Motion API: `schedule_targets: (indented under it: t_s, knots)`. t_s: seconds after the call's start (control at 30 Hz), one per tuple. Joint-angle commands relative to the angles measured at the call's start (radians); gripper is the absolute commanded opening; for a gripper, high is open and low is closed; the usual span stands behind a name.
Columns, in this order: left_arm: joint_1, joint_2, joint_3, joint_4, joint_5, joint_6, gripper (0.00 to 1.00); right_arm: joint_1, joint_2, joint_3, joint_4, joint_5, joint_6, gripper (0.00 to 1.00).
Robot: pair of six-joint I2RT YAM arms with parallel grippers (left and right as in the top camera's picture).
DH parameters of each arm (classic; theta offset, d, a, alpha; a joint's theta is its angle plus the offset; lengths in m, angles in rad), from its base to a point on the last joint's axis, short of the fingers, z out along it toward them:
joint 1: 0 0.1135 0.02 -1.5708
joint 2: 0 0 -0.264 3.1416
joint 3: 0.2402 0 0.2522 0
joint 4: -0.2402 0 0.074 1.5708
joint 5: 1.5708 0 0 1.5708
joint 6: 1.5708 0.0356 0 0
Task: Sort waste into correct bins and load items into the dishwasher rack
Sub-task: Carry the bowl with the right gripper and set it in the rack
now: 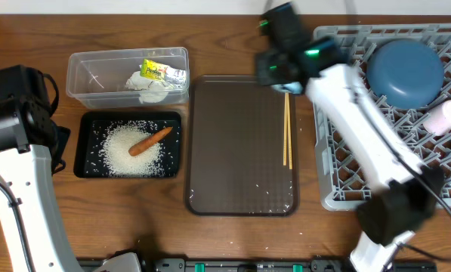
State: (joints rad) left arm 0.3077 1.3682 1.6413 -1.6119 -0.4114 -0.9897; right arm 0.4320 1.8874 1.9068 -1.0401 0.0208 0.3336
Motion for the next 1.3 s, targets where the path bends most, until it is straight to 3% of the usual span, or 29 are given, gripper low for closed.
schedule_targets:
  t_s: [0.0, 0.13, 0.3, 0.5, 0.83, 1.27]
  knots:
    - [0.006, 0.000, -0.002, -0.077, -0.024, 0.006, 0.95, -0.115, -0.050, 0.011, -0.094, -0.071, 0.032, 0.01]
    - [0.006, 0.000, -0.002, -0.077, -0.023, 0.006, 0.95, -0.267, -0.060, 0.008, -0.286, -0.149, 0.008, 0.01]
    - [0.006, 0.000, -0.002, -0.077, -0.024, 0.006, 0.95, -0.420, -0.060, -0.026, -0.373, -0.295, -0.109, 0.01]
    - [0.006, 0.000, -0.002, -0.077, -0.024, 0.006, 0.95, -0.554, -0.060, -0.074, -0.388, -0.600, -0.288, 0.01]
    - [0.006, 0.000, -0.002, -0.077, -0.024, 0.006, 0.95, -0.758, -0.060, -0.294, -0.372, -0.826, -0.478, 0.01]
    - [0.006, 0.000, -0.002, -0.077, -0.023, 0.006, 0.95, -0.967, -0.060, -0.469, -0.309, -1.128, -0.602, 0.01]
